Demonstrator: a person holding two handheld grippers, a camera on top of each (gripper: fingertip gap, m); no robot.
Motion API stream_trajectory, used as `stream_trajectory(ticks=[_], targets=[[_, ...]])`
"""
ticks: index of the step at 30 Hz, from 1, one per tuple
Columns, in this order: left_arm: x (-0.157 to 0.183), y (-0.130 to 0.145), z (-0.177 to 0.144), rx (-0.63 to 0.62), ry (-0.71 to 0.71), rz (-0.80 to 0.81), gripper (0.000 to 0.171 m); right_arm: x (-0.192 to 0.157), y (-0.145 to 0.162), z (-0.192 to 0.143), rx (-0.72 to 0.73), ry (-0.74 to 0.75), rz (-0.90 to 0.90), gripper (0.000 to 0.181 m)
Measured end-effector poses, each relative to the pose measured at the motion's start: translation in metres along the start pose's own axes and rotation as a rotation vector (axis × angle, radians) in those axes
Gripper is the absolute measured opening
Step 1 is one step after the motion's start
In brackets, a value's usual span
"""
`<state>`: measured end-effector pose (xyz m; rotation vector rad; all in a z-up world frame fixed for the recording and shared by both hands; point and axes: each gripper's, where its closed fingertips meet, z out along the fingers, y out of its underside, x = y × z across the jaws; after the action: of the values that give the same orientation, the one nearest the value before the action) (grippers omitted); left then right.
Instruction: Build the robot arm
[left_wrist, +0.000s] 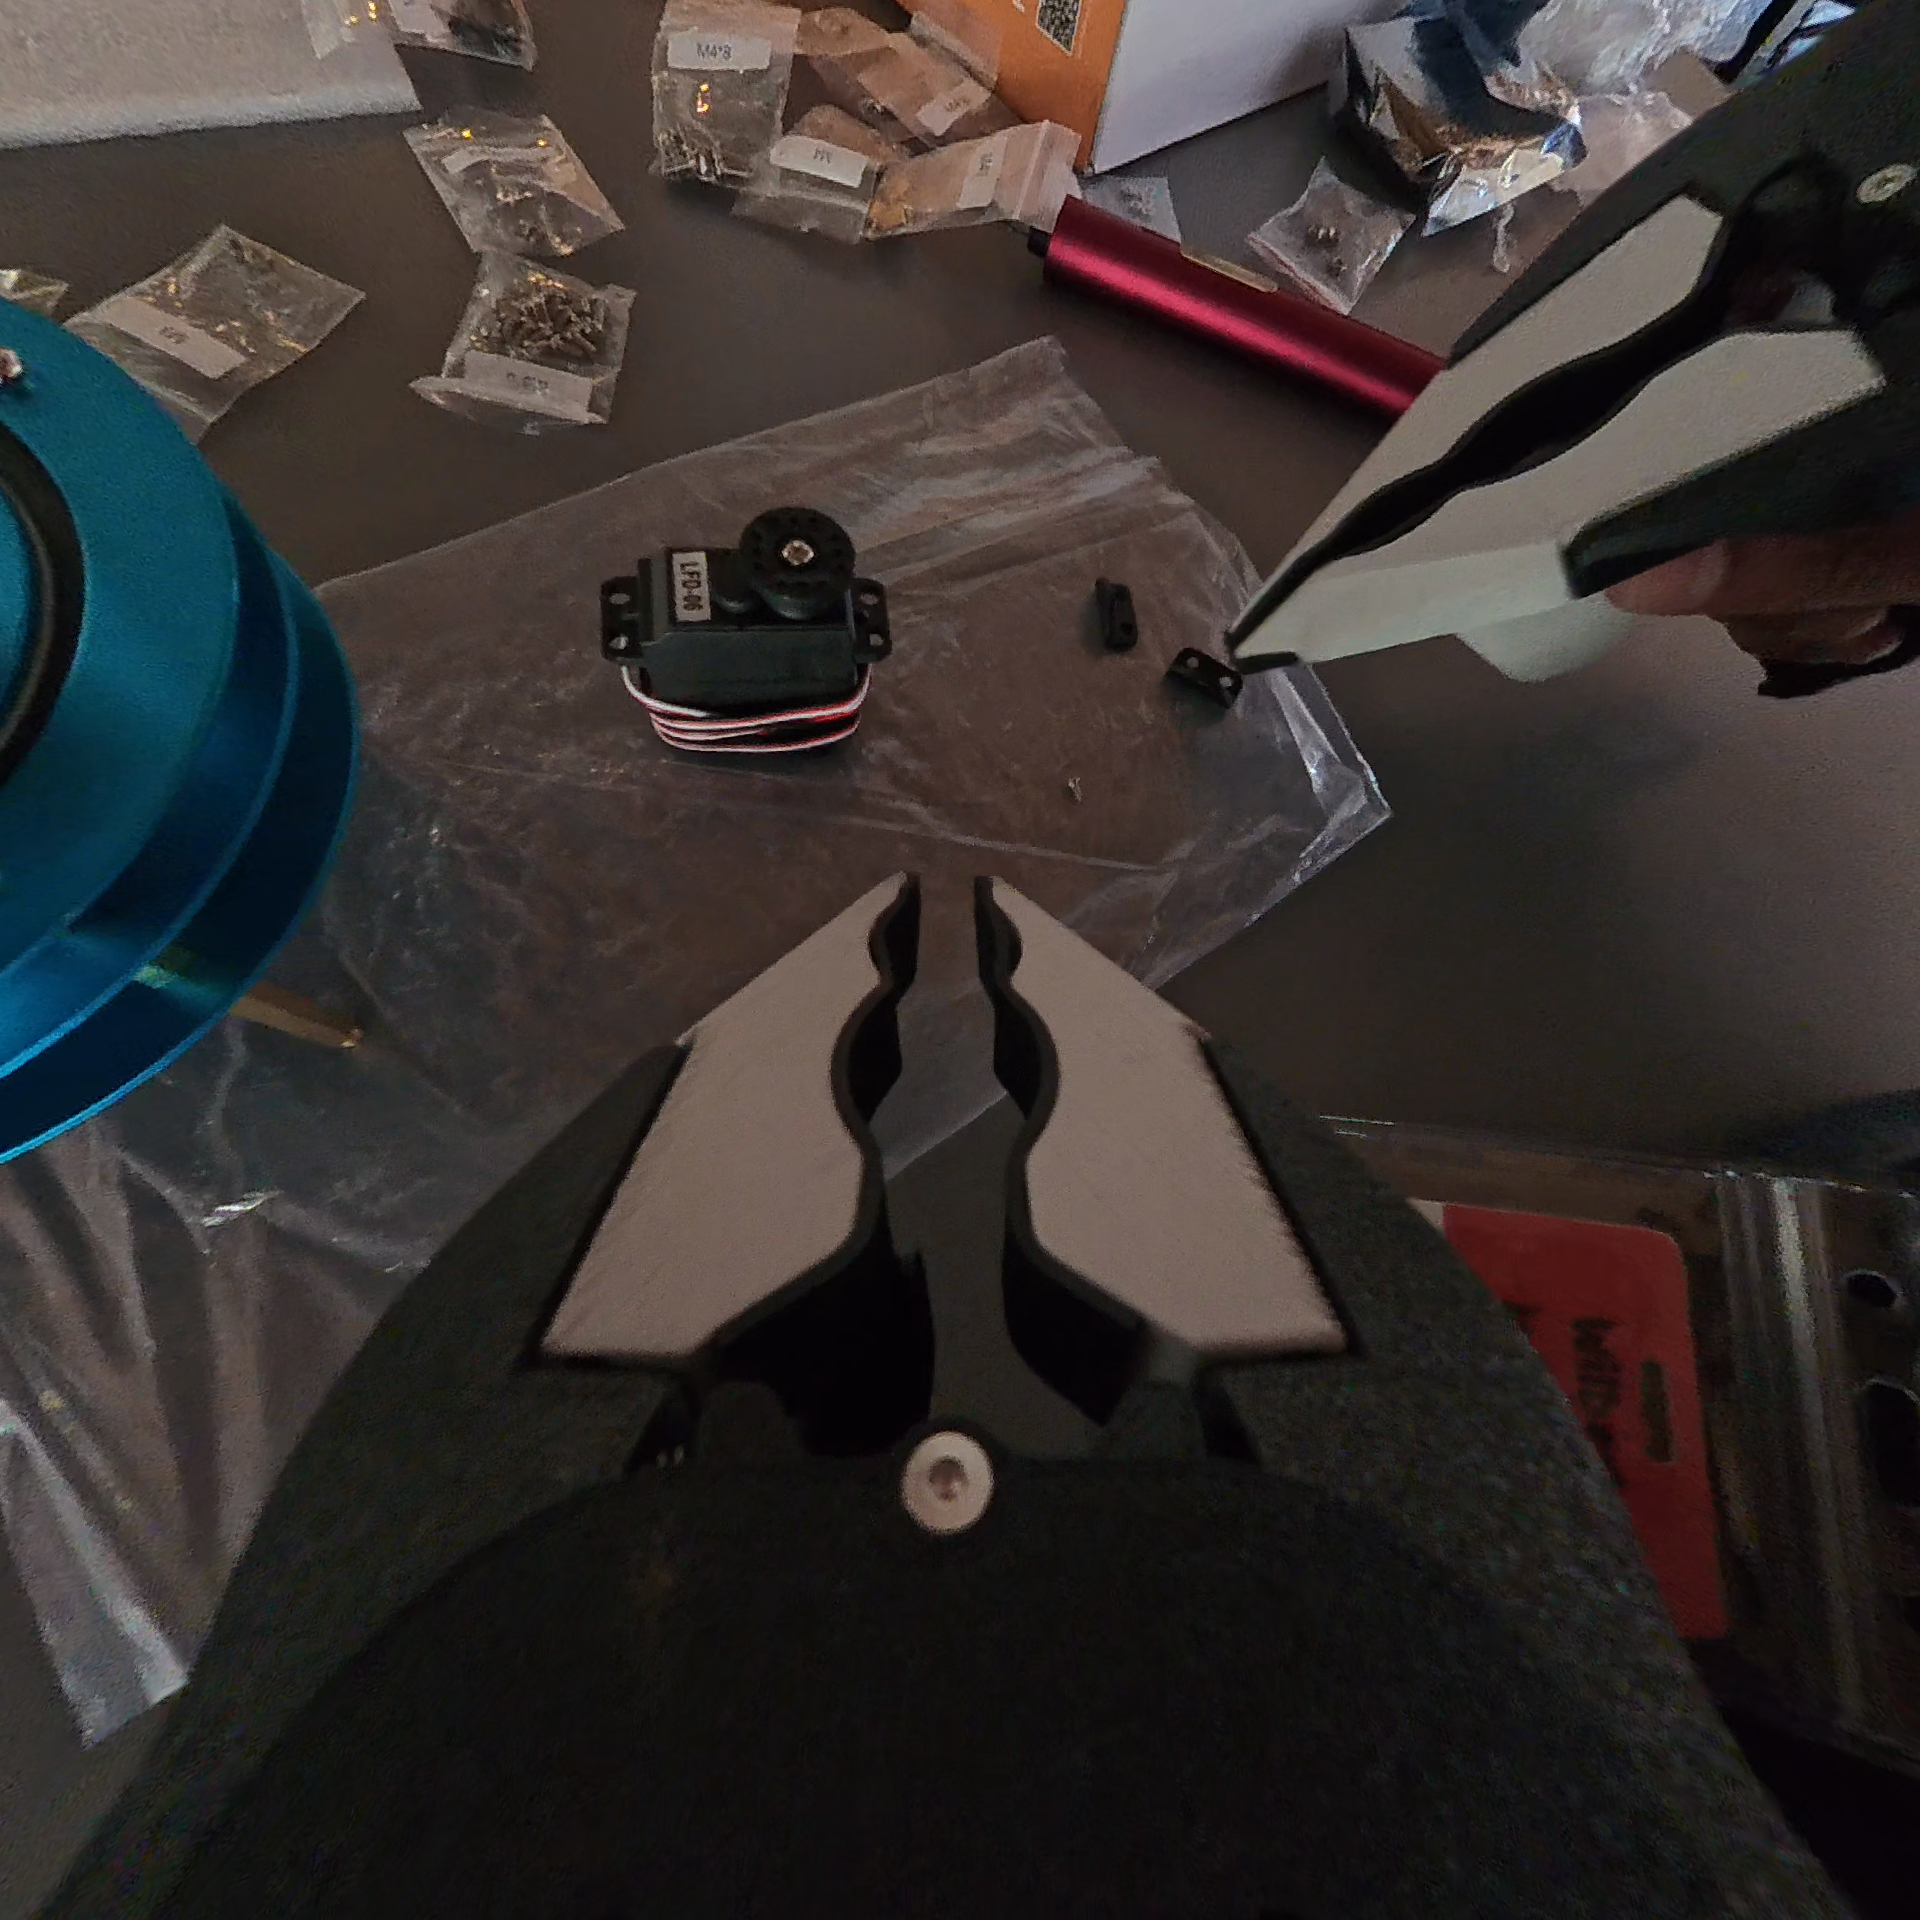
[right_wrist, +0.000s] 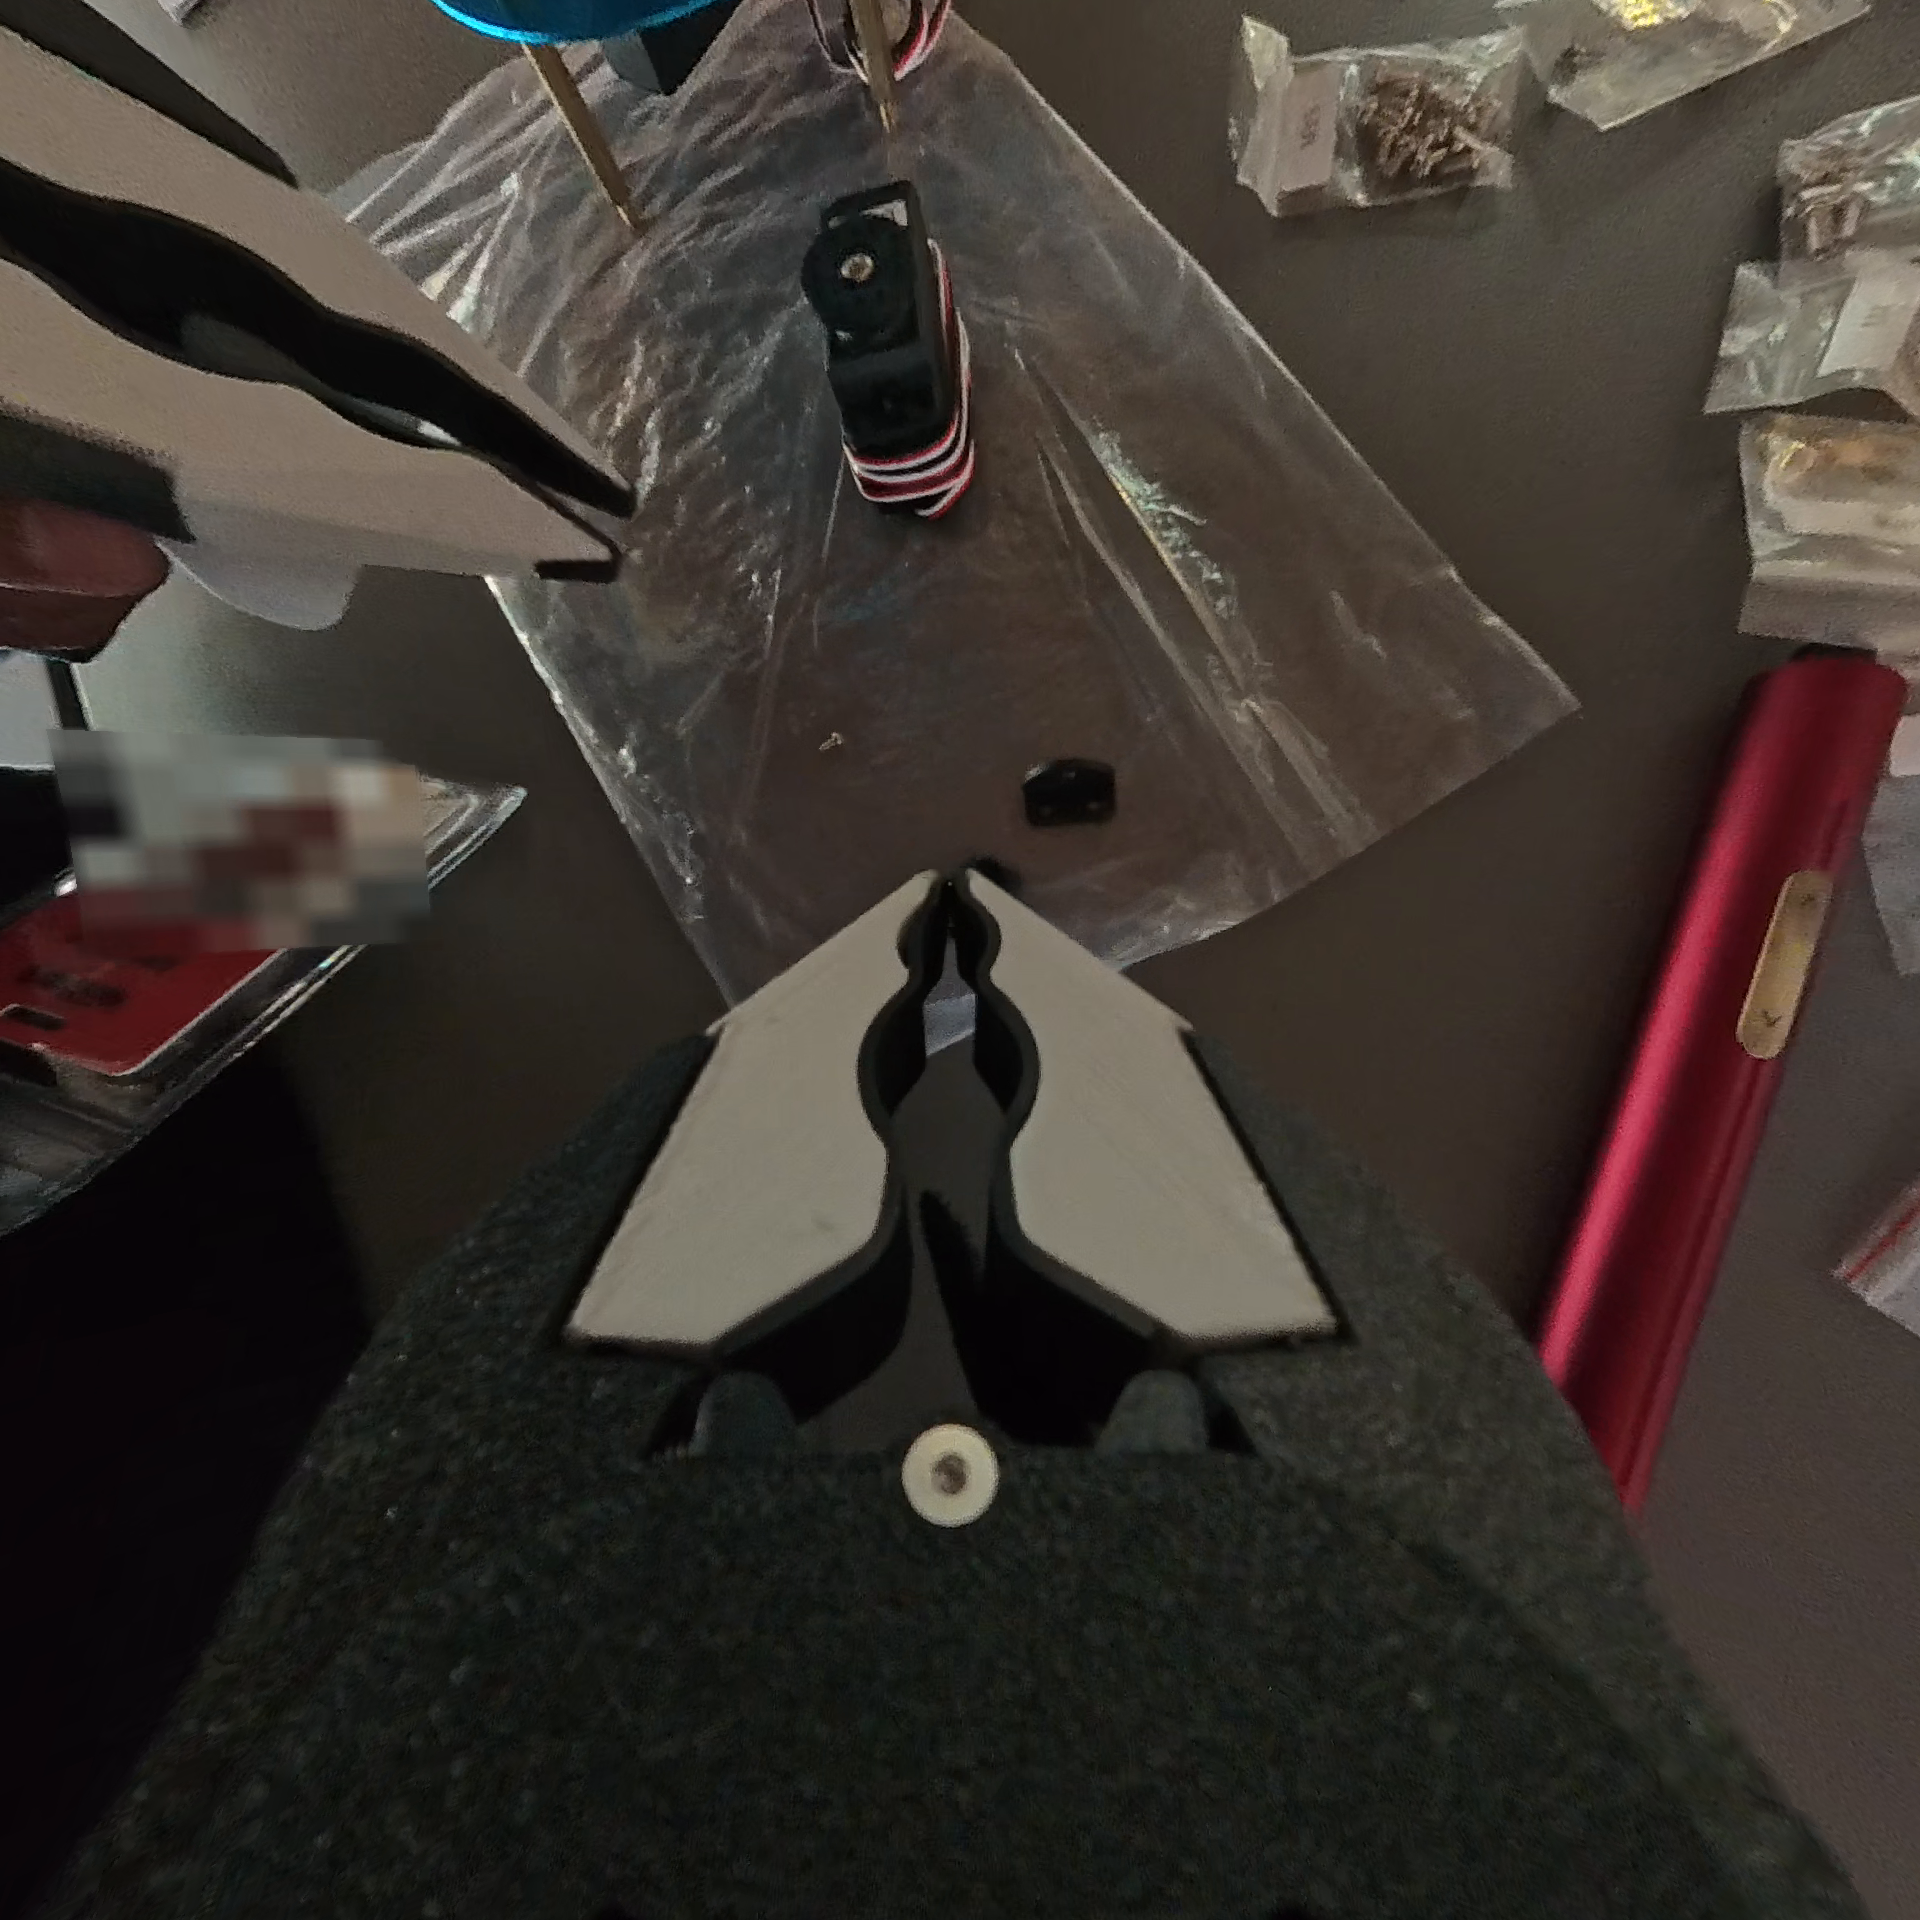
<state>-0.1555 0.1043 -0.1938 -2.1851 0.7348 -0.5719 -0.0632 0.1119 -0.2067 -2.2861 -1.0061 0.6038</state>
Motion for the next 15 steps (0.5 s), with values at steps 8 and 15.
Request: stream_trajectory(ticks=[8, 15], targets=[[0.032, -0.001, 0.025, -0.037, 0.116, 0.114, 0.011, -0.003, 0.007, 0.008, -0.069, -0.05, -0.033, 0.0], [0.041, -0.003, 0.03, -0.034, 0.134, 0.114, 0.011, 0.001, 0.004, -0.002, -0.038, -0.078, -0.025, 0.008]])
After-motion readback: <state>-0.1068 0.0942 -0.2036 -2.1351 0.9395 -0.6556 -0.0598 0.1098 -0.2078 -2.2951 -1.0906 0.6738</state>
